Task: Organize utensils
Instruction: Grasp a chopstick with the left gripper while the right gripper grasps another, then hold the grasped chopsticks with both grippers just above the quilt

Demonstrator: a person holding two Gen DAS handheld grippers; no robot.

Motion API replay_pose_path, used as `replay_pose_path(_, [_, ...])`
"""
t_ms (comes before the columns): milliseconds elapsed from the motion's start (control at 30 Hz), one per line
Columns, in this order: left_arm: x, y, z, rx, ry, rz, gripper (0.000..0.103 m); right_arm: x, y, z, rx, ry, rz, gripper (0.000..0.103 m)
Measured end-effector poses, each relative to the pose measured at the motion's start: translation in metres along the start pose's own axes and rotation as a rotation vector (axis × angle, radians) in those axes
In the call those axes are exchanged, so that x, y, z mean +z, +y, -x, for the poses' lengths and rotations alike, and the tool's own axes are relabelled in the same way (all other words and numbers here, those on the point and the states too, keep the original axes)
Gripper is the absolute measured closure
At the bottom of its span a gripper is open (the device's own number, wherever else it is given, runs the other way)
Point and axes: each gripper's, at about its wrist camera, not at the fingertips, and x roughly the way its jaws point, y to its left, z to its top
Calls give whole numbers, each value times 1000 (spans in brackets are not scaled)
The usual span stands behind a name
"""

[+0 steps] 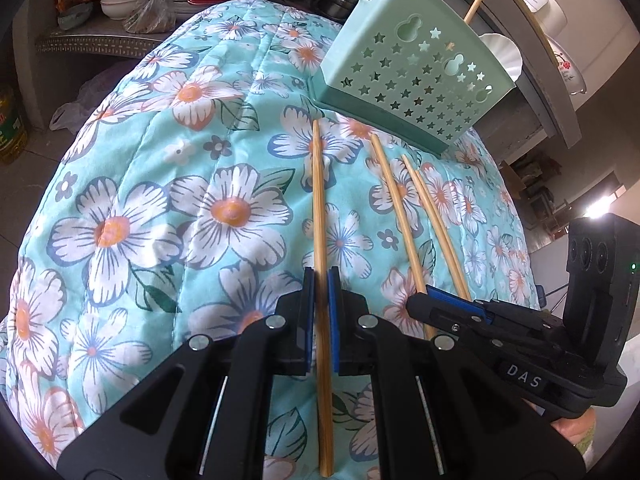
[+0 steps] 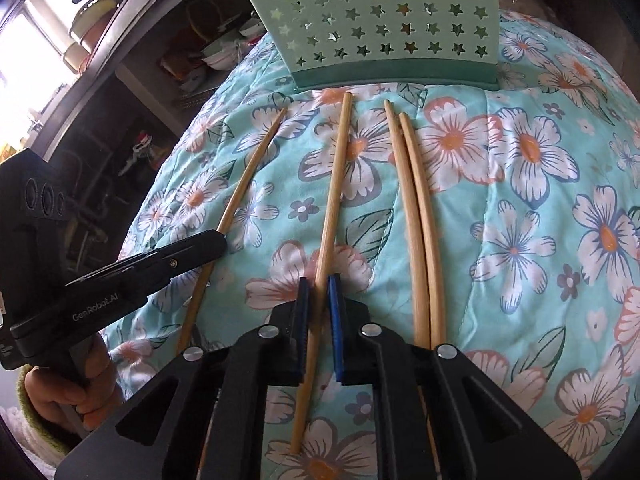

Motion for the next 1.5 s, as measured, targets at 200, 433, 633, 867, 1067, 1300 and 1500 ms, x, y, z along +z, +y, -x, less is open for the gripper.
replay_pose_path(200, [-8,1,8,-1,-12,11,97,-4,-8,10,29,1,-49,96])
replay_pose_path(433, [-27,3,25,-5,8,25,97,-30,-16,33,71,32,-85,96])
replay_pose_path(633, [-38,1,33,-6,35,18,96,-45,-14,37,86,83,-82,95])
replay_pose_path(867, [-17,-12,29,33,15,-63,82,-23,-3,40,39,28,-27,78])
replay_pose_path(1067, [-1,-26,9,129,24,-182,81,0,5,29,5,12,18,77])
replay_pose_path(1300, [6,-34,-5,174,18,-240,81,13,8,10,-21,31,49,77])
replay_pose_path(1500, [8,-35,-12,183,17,-252,81,21,7,-4,-12,44,41,77])
